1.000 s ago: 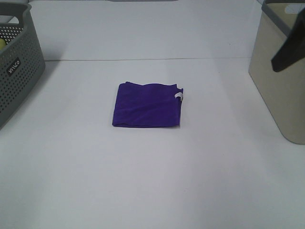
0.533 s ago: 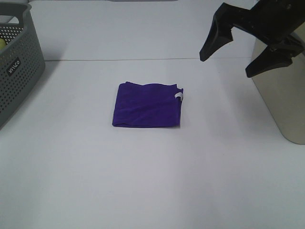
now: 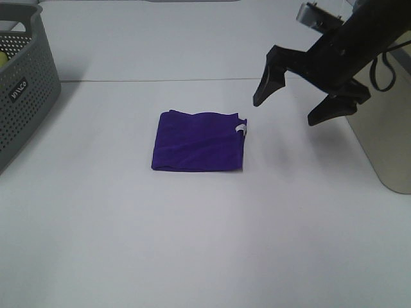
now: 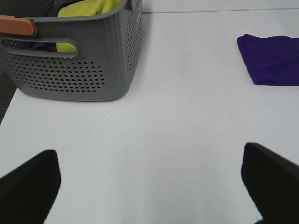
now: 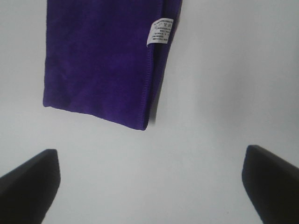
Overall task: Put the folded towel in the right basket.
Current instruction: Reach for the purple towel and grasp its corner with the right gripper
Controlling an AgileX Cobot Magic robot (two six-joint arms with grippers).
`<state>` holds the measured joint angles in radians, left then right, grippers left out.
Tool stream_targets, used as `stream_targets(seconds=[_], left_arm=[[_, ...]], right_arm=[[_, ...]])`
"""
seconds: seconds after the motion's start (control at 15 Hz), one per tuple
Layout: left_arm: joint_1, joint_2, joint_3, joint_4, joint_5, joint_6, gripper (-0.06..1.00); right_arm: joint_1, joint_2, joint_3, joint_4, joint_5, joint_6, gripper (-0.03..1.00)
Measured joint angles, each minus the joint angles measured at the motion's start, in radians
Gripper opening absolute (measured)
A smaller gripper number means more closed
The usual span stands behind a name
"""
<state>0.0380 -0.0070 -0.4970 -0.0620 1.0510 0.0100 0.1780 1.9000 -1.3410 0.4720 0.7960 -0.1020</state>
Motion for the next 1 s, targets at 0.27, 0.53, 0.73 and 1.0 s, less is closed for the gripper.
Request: stream_targets(seconds=[0.27,0.53,0.73,1.0], left_arm=[[0.000,0.000,0.000,0.000,0.000,0.000,0.99],[0.000,0.000,0.000,0.000,0.000,0.000,0.99],[0.000,0.000,0.000,0.000,0.000,0.000,0.99],[0.000,0.000,0.000,0.000,0.000,0.000,0.99]], right_arm=[[0.002,0.155,-0.155,0.041,0.013,-0.028,0.96],[0.037,0.325,-0.283,0.061,0.047,-0.038,0.95],[0.059,0.375,-0.290,0.065,0.033,-0.038,0.95],[0.060,0.410,-0.301,0.079,-0.021,-0.038,0.95]])
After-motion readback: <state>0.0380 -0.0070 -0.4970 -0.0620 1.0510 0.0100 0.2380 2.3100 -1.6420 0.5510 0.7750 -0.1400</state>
